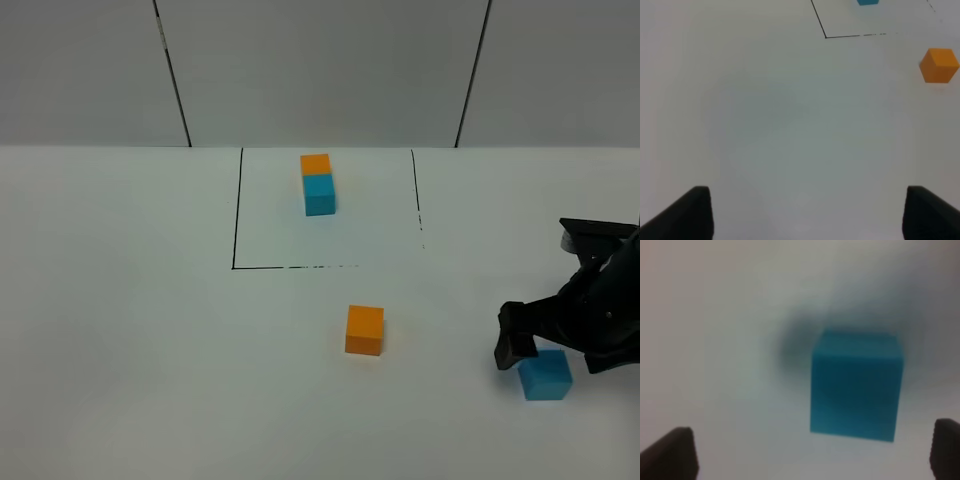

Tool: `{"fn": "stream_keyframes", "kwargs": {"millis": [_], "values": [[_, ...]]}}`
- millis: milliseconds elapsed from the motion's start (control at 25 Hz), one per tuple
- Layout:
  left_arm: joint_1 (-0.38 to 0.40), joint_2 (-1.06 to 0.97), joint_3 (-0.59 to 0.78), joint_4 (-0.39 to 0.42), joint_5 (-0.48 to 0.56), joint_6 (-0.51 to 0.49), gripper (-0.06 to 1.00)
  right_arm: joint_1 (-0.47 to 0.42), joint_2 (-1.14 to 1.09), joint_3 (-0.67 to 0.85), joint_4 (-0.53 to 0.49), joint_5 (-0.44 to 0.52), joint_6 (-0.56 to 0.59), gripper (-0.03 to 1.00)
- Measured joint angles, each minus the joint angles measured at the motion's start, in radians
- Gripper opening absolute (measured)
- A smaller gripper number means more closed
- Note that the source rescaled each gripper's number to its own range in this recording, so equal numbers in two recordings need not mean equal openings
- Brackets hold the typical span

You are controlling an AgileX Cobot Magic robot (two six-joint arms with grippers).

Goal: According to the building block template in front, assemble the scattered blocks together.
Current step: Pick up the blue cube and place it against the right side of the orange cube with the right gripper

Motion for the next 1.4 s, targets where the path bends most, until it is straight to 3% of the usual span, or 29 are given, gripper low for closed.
{"fn": "stream_keyframes", "kwargs": {"millis": [360,840,960,1040,1120,1160,1400], "values": [[0.000,0.000,0.000,0.000,0.000,-0.002,0.73,0.000,0.094,0.000,-0.086,-0.042,0.034,0.85],[0.000,0.000,0.000,0.000,0.000,-0.002,0.73,0.000,0.196,-0.012,-0.098,-0.062,0.063,0.76],[0.000,0.000,0.000,0.000,0.000,-0.002,0.73,0.000,0.200,-0.015,-0.110,-0.060,0.071,0.63],[0.000,0.000,0.000,0.001,0.000,-0.002,0.73,-0.001,0.202,-0.015,-0.125,-0.059,0.079,0.42],[0.000,0.000,0.000,0.001,0.000,-0.002,0.73,-0.001,0.203,-0.015,-0.119,-0.061,0.082,0.07],[0.000,0.000,0.000,0.001,0.000,-0.002,0.73,-0.001,0.204,-0.016,-0.113,-0.061,0.084,0.00],[0.000,0.000,0.000,0.001,0.000,-0.002,0.73,0.018,0.201,-0.065,-0.128,0.018,0.046,0.00]]}}
